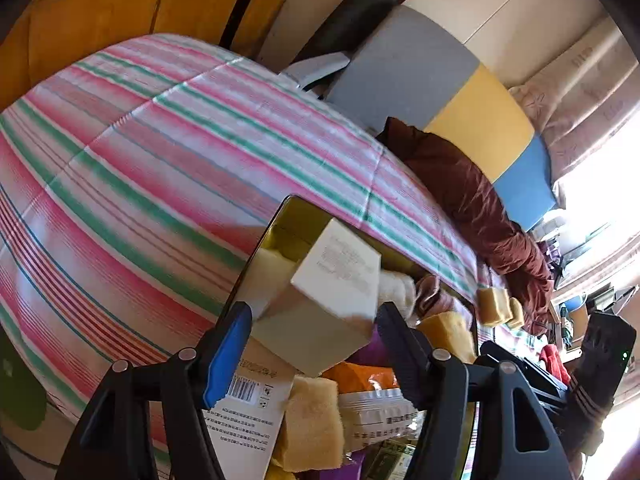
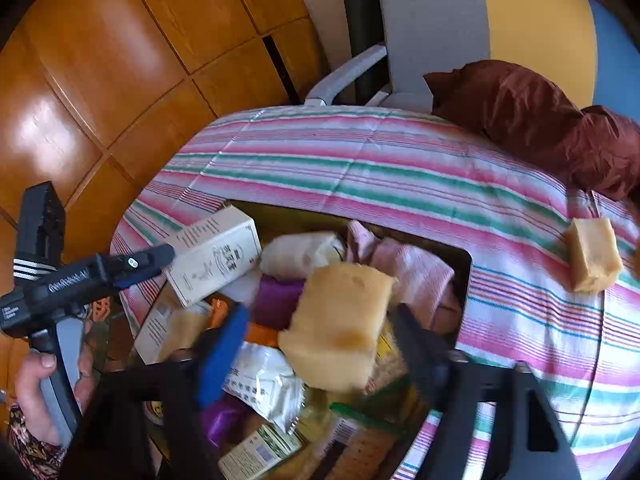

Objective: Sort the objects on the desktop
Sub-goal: 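Carry the sponge block and white box into the gold tray and open both tools, then move both open tools back from the tray to the remaining sponges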

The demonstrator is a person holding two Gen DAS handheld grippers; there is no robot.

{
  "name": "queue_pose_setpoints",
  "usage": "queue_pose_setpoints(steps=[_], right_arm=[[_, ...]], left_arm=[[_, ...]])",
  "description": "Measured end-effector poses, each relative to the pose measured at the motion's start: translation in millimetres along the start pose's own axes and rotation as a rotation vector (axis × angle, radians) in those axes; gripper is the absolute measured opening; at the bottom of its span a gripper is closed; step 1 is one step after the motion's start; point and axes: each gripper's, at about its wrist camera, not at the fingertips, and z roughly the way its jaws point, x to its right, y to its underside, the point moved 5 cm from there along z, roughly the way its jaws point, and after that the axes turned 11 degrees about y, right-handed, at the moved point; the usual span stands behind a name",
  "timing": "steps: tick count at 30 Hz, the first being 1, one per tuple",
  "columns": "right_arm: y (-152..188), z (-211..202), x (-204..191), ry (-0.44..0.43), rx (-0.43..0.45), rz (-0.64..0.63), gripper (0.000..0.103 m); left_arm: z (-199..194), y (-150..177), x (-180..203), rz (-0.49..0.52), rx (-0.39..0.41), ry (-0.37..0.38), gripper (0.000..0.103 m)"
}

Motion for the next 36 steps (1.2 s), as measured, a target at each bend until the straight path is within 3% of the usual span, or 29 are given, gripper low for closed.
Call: queue_pose_setpoints(steps=[3,7,11,14,17,22,26,31,34,36], right_arm=[[7.5,7.8,0.9,0.013,-0.024,0.003,0.042],[8.3,14.0,-1.1,0.008,-0.011,0.018,0.036],[8.2,11.5,-8.0,-0.003,-0.024,-0.020,0.038],[10.0,-0.9,0.4,-0.010,0.008,0.007,0.050],[10.5,-4.6,10.3,0.004,0.028,0.035,0.050],[0.9,10.9,13.2,-0.013,0.029,0.094,0.044],[-1.1,37.2,2.1,-0.010,-0.038,0.050,0.040],[20.4,33.8,-32.2,-0.083,-0.072,-0.097,0.038],[19.0,38.1,-22.0,-0.041,-0.064,-0.057,0.040],[15.5,27.9,-8.7,-0.068,-0.030,0.008,0.050]], left_arm=[[15.6,4.5,6.8,-0.005,-0.014,0.030,0.053],[38.1,12.5,26.9,0.096,-0.041,-0.038,0.047],[28.1,21.7,25.9,0.042,-0.068,0.010,0.045],[-4.1,19.3,16.9,0.017,0.045,-0.023,0.053],[-28.9,12.0,6.6,-0.033,0.137,-0.022,0.055],[-44.0,18.2,5.0,-0.091,0.193,0.025,0.058],[-48.5,34.0,13.4,-0.057,0.179,0.026,0.060],[-42.8,49.4,24.7,-0.005,0.172,-0.012,0.061],[-35.0,54.9,29.9,0.011,0.136,-0.019,0.061],[-30.9,58.2,33.1,0.033,0.125,-0.028,0.061]])
